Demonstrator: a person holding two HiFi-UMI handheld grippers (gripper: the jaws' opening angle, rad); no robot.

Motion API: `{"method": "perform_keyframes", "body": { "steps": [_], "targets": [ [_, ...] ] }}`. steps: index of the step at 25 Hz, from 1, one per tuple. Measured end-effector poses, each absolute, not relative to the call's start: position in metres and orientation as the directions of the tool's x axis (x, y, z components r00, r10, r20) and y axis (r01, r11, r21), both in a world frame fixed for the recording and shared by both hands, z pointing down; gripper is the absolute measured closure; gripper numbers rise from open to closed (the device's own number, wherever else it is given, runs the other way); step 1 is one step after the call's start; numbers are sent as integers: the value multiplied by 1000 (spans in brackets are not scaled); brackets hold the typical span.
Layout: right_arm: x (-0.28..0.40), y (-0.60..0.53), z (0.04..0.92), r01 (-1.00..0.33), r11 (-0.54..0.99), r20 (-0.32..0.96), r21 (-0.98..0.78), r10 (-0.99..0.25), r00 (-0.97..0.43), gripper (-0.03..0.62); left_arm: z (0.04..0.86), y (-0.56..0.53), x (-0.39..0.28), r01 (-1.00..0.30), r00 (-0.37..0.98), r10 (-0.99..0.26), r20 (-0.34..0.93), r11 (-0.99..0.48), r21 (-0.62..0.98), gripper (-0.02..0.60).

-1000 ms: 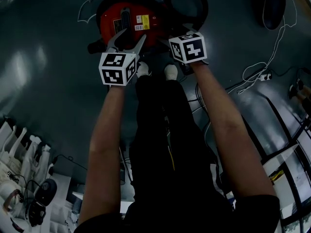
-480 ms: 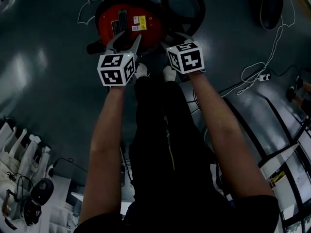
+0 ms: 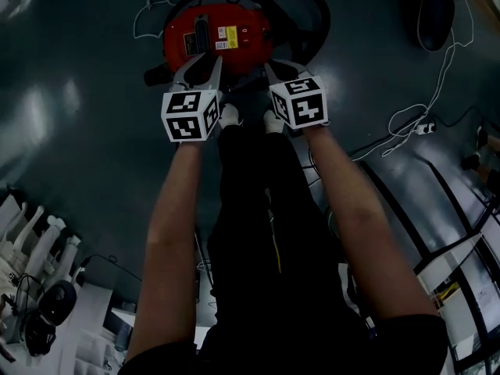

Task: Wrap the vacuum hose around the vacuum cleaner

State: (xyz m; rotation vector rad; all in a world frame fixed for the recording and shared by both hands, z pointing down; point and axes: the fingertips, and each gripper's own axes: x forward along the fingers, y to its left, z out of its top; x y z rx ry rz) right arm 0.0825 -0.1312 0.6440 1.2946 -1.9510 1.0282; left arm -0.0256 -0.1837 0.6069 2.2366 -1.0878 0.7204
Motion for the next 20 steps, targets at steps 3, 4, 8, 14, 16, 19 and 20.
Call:
{"method": "perform_keyframes", "body": {
  "steps": [3,4,8,14,16,19,20],
  "targets": [
    [81,-127,637,-931,223,786,-288,-500,-363,597,602,-176,-20,-814,532,-523,666,-532,233,500],
    [81,-127,635,-932,220,784,-289,-504,-362,599,601,-174,-19,-814,532,-521,667,-532,233,502],
    [82,-126,625,-935,209,775,-285,-524,-353,599,597,-166,-15,-816,528,-519,672,-529,232,529],
    [88,-123,605,-940,176,758,-291,-557,-339,599,584,-154,-14,-829,512,-528,678,-512,228,569],
    [89,-120,598,-941,163,755,-295,-563,-335,599,580,-150,-14,-833,508,-525,683,-502,234,571],
    [89,-114,586,-942,142,749,-304,-575,-328,599,576,-140,-15,-838,499,-506,703,-488,243,571],
    [89,-112,581,-942,132,745,-310,-581,-327,599,573,-136,-15,-839,497,-502,708,-488,243,571]
  ]
}}
